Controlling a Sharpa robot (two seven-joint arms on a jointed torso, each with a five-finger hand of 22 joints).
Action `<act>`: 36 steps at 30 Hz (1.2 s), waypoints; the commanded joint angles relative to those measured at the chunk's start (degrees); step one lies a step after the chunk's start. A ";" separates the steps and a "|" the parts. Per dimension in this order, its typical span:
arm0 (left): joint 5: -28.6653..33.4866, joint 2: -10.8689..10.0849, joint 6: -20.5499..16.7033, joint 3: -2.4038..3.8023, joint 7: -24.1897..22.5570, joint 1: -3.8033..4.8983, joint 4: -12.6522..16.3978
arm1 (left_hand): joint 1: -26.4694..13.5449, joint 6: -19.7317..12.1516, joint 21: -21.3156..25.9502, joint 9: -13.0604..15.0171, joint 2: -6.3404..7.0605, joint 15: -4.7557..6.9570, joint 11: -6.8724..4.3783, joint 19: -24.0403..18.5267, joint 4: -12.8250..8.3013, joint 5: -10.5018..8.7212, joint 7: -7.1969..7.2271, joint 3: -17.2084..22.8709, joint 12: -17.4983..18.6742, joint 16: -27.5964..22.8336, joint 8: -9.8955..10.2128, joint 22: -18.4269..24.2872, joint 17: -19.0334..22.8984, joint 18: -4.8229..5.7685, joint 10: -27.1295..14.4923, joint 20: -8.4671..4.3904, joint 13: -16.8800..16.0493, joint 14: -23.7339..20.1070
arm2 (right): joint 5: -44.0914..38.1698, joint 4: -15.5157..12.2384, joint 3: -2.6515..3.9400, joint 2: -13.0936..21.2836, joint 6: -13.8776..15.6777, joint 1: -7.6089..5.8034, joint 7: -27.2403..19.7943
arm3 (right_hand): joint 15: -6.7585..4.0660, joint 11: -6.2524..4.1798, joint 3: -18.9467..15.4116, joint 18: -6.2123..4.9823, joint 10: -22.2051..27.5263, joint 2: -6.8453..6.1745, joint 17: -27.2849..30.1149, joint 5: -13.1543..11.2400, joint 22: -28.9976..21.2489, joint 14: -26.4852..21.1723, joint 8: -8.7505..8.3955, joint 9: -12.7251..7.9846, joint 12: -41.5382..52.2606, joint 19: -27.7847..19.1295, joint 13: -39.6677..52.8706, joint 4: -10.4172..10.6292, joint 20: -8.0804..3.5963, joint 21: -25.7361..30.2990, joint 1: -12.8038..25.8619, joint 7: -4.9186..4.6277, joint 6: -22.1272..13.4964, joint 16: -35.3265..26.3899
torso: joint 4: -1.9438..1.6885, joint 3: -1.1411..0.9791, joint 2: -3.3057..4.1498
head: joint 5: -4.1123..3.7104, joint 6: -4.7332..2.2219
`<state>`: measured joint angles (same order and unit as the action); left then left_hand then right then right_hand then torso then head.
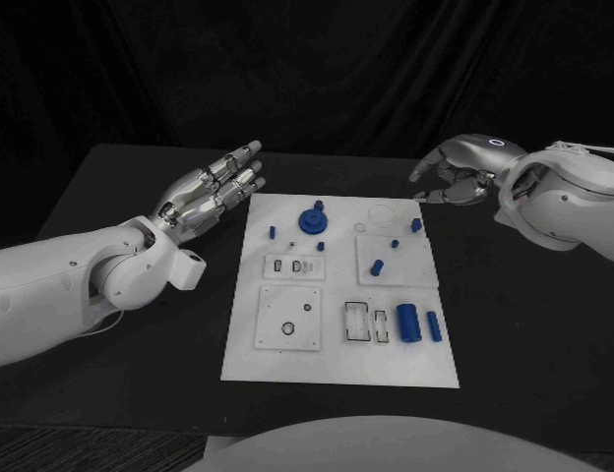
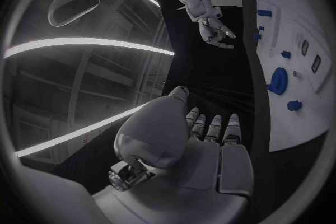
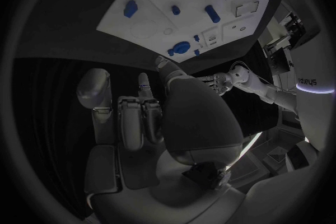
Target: Assemble the parts on the task board
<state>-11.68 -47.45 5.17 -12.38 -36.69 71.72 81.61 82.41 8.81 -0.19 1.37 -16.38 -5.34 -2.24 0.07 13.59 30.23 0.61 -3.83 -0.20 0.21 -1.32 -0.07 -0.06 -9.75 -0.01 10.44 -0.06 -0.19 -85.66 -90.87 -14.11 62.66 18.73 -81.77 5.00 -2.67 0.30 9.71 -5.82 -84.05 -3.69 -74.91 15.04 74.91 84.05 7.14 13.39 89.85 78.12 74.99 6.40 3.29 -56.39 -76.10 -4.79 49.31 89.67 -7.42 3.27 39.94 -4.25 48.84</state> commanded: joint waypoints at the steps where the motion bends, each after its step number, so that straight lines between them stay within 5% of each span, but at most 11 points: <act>1: 0.02 0.12 0.16 0.05 -0.69 -0.25 0.14 | 0.30 0.16 0.19 0.05 0.18 -0.41 0.31 -0.07 -0.04 0.21 -0.40 0.35 0.20 -0.21 -0.14 0.07 0.06 0.52 0.01 0.37 0.06 0.19 | -0.22 0.27 -0.09 0.68 1.01 0.84 1.45 | -0.42 -0.31 -0.56 -0.37 -5.95 -0.18 -15.09 -0.54 2.89 5.95 -0.37 0.34 0.15 0.33 15.01 0.14 -0.04 -0.10 -0.12 0.01 -0.86 0.33 | 0.15 -0.03 -0.06 | 0.02 0.07; 6: 0.02 -0.03 0.17 0.05 -0.70 -0.64 0.21 | 0.30 0.16 0.19 0.05 0.18 -0.41 0.31 -0.07 -0.04 0.21 -0.40 0.35 0.20 -0.21 -0.14 0.07 0.06 0.52 0.01 0.37 0.06 0.19 | -0.22 1.39 -0.14 0.86 1.21 2.07 1.20 | -0.49 -0.38 -0.84 -0.37 -5.95 -0.15 -15.09 -0.75 3.01 5.95 -1.04 0.73 0.15 0.40 15.01 0.44 -0.09 -0.04 -0.15 0.11 -2.32 0.33 | 0.38 0.04 -0.01 | 0.03 0.13; 16: 0.02 -0.02 0.29 0.05 -0.74 -1.06 0.24 | 0.30 0.15 0.19 0.05 0.20 -0.43 0.33 -0.07 -0.09 0.22 -0.41 0.42 0.20 -0.21 -0.13 0.07 0.06 0.53 0.01 0.39 0.06 0.19 | -0.22 4.59 -0.17 -0.31 0.72 4.64 0.93 | -0.46 -0.30 -1.81 -0.44 -5.95 -0.29 -15.09 -3.43 3.03 5.95 -2.24 0.96 0.15 0.37 15.01 1.45 -0.10 0.77 0.18 -0.04 -4.36 0.33 | 0.10 0.11 -0.01 | -0.13 0.27; 36: 0.02 0.08 0.44 0.05 -0.75 -1.26 0.05 | 0.30 0.07 0.19 0.04 0.20 -0.47 0.35 -0.07 -0.15 0.24 -0.41 0.51 0.20 -0.21 -0.12 0.07 0.06 0.55 0.01 0.41 0.06 0.19 | -0.22 6.97 -0.16 -2.79 0.52 6.73 0.12 | -0.24 -0.01 -2.37 -0.48 -5.95 -0.10 -15.09 -3.23 3.15 5.95 -1.47 1.77 0.15 0.41 15.01 2.15 0.07 1.43 -0.13 -0.40 -2.59 0.33 | 0.11 0.17 -0.07 | -0.24 0.47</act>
<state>-11.68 -47.48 5.19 -12.38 -36.68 70.51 81.59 82.41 8.81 -0.19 1.37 -16.38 -5.55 -2.24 0.07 13.43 30.23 0.61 -3.68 -0.20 0.21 -1.32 -0.09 -0.07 -9.76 -0.01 10.44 -0.08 0.02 -85.66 -84.04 -14.28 59.94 18.92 -75.23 5.02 -2.66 0.30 7.58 -5.82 -84.05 -3.70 -74.91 11.93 74.93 84.05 5.42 15.08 89.86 78.32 74.99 8.54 3.08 -55.23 -76.09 -5.19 46.41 89.67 -7.35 3.44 39.87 -4.46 49.30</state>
